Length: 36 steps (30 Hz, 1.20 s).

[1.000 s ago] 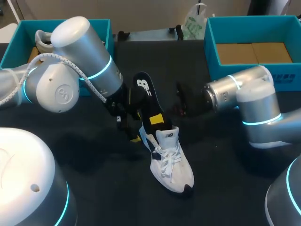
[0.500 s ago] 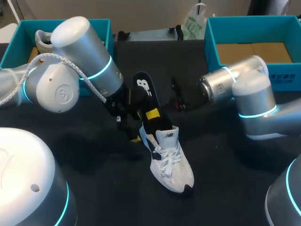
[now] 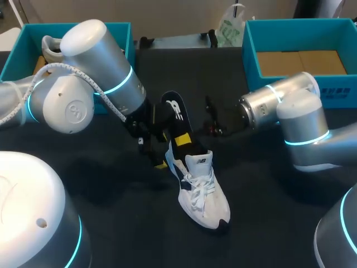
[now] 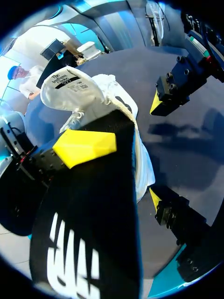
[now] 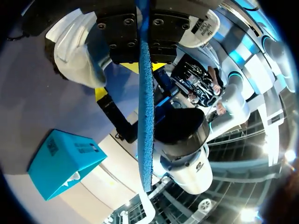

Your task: Take the shoe out of the shoebox, open the shoe tongue, remove and reinsert the insole, then place the shoe into the shoebox

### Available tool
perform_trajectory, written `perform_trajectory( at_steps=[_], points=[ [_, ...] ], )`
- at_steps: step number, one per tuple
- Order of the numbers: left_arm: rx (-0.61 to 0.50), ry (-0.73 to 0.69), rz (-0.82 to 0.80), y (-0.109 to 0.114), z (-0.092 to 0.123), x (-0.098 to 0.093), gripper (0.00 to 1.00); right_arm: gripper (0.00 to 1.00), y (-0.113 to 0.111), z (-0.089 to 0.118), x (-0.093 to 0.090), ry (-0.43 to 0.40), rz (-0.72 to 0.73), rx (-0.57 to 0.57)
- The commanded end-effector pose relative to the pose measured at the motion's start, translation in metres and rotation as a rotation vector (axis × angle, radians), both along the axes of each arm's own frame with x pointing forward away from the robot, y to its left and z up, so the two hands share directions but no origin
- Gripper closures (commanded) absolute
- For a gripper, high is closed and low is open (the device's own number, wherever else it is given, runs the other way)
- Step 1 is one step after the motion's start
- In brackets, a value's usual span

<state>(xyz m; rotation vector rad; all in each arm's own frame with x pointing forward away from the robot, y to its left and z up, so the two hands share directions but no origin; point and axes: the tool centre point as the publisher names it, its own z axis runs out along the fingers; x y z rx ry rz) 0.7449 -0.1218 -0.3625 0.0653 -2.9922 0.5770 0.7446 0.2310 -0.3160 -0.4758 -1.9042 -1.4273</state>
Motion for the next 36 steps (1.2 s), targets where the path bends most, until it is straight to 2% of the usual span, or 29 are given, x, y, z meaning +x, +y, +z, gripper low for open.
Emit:
perform_trajectory(
  at_steps=[1,5,12,18,31,36],
  points=[
    [0.002,-0.001,0.000,0.000,-0.001,0.000,0.00,1.00,-0.005,-0.016,-0.004,0.014,0.006,0.019],
    [0.002,-0.001,0.000,0.000,-0.001,0.000,0.00,1.00,-0.008,-0.024,-0.008,0.020,0.000,0.054],
    [0.002,-0.001,0.000,0.000,-0.001,0.000,0.00,1.00,-0.001,-0.003,-0.007,-0.069,0.021,0.061],
    [0.002,-0.001,0.000,0.000,-0.001,0.000,0.00,1.00,0.009,0.005,0.003,-0.120,0.077,0.057],
    [0.002,-0.001,0.000,0.000,-0.001,0.000,0.00,1.00,0.018,0.009,0.015,-0.146,0.153,0.057],
    [0.002,-0.001,0.000,0.000,-0.001,0.000,0.00,1.00,0.016,0.004,0.019,-0.130,0.172,0.089]
  ],
)
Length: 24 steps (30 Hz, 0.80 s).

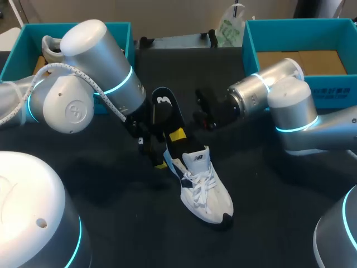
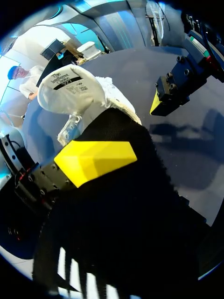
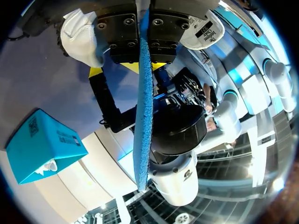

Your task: Take the shoe out of the shoebox, open the shoe tongue, remove and reinsert the insole, then place the shoe into the shoebox

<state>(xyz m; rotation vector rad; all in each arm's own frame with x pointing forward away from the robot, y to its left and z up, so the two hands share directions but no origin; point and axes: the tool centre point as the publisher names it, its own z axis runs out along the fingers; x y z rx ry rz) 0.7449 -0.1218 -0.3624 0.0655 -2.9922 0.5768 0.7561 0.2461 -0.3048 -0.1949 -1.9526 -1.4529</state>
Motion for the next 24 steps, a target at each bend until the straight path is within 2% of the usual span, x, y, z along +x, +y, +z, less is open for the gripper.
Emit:
perform_trajectory(
  at_steps=[1,8,9,10,12,18,24],
  points=[
    [0.002,-0.001,0.000,0.000,-0.001,0.000,0.00,1.00,0.000,-0.009,0.008,0.020,0.022,0.023],
    [0.002,-0.001,0.000,0.000,-0.001,0.000,0.00,1.00,-0.004,-0.011,0.006,0.046,0.016,0.019],
    [0.002,-0.001,0.000,0.000,-0.001,0.000,0.00,0.82,-0.005,-0.010,0.005,0.047,0.015,0.015],
    [0.002,-0.001,0.000,0.000,-0.001,0.000,0.00,0.75,-0.005,-0.010,0.004,0.047,0.013,0.010],
    [0.002,-0.001,0.000,0.000,-0.001,0.000,0.00,0.67,-0.006,-0.008,0.002,0.049,0.007,0.001],
    [0.002,-0.001,0.000,0.000,-0.001,0.000,0.00,0.64,-0.011,-0.004,-0.006,0.051,-0.020,-0.034],
    [0.002,-0.001,0.000,0.000,-0.001,0.000,0.00,0.69,-0.021,-0.010,-0.011,0.085,-0.055,-0.057]
  ],
)
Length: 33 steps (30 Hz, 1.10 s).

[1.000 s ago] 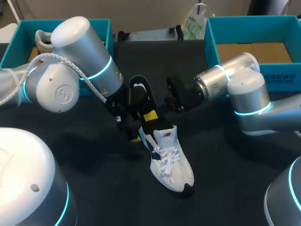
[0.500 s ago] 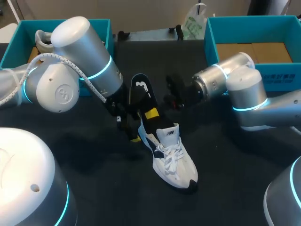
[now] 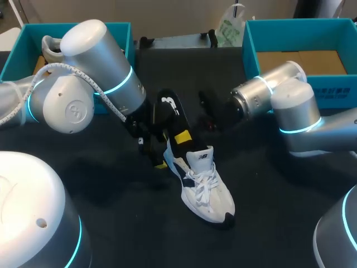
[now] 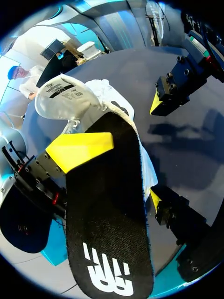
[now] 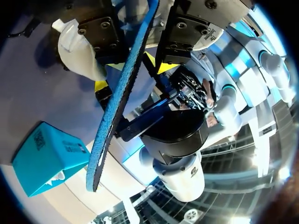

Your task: Take the shoe out of the shoebox, open the shoe tongue, remove and reinsert the insole, then place the shoe into the shoebox

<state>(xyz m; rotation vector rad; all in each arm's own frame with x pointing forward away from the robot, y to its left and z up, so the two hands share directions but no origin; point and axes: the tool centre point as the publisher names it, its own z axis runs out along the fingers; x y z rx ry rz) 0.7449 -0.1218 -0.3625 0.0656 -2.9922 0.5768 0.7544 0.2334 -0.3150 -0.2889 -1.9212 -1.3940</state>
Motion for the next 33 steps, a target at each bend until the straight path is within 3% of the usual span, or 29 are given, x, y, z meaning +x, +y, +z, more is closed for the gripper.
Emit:
perform_trajectory(
  at_steps=[1,12,15,17,33],
  points=[
    [0.002,-0.001,0.000,-0.001,-0.001,0.000,0.00,0.69,-0.010,-0.002,-0.010,0.008,-0.041,-0.018],
    [0.002,-0.001,0.000,-0.001,-0.001,0.000,0.00,0.73,-0.018,-0.006,-0.017,0.038,-0.095,-0.053],
    [0.002,-0.001,0.000,-0.001,-0.001,0.000,0.00,0.82,-0.021,-0.008,-0.018,0.048,-0.111,-0.076],
    [0.002,-0.001,0.000,-0.001,-0.001,0.000,0.00,1.00,-0.023,-0.010,-0.016,0.061,-0.103,-0.068],
    [0.002,-0.001,0.000,-0.001,-0.001,0.000,0.00,1.00,-0.012,-0.033,0.004,0.142,0.065,0.047]
  ],
)
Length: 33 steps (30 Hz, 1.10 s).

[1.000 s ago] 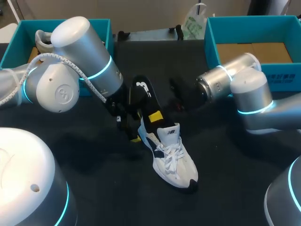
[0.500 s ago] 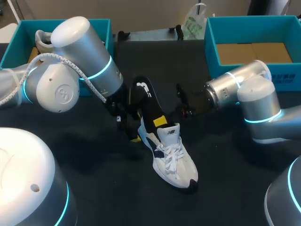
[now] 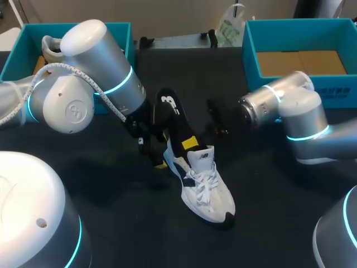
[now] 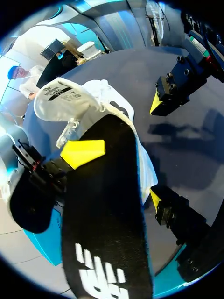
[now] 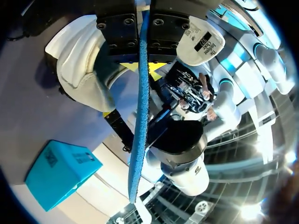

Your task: Take the shoe out of the shoebox, open the shoe tongue, remove and reinsert the insole, then place the shoe into the shoebox

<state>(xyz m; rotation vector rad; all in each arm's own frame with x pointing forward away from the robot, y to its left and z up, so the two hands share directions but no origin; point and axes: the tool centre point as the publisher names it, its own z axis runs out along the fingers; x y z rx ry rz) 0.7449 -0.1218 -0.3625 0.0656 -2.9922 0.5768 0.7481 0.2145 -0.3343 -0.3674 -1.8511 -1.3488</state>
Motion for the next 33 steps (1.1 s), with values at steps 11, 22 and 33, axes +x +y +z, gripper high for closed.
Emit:
perform_trajectory(
  at_steps=[11,22,33],
  points=[
    [0.002,-0.001,0.000,-0.001,-0.001,0.000,0.00,1.00,-0.005,-0.025,-0.009,0.074,0.010,0.064],
    [0.002,-0.001,0.000,-0.001,-0.001,0.000,0.00,1.00,-0.007,-0.020,-0.028,0.077,-0.022,0.022],
    [0.002,-0.001,0.000,-0.001,-0.001,0.000,0.00,1.00,-0.010,-0.021,-0.037,0.106,-0.039,-0.032]
  ],
)
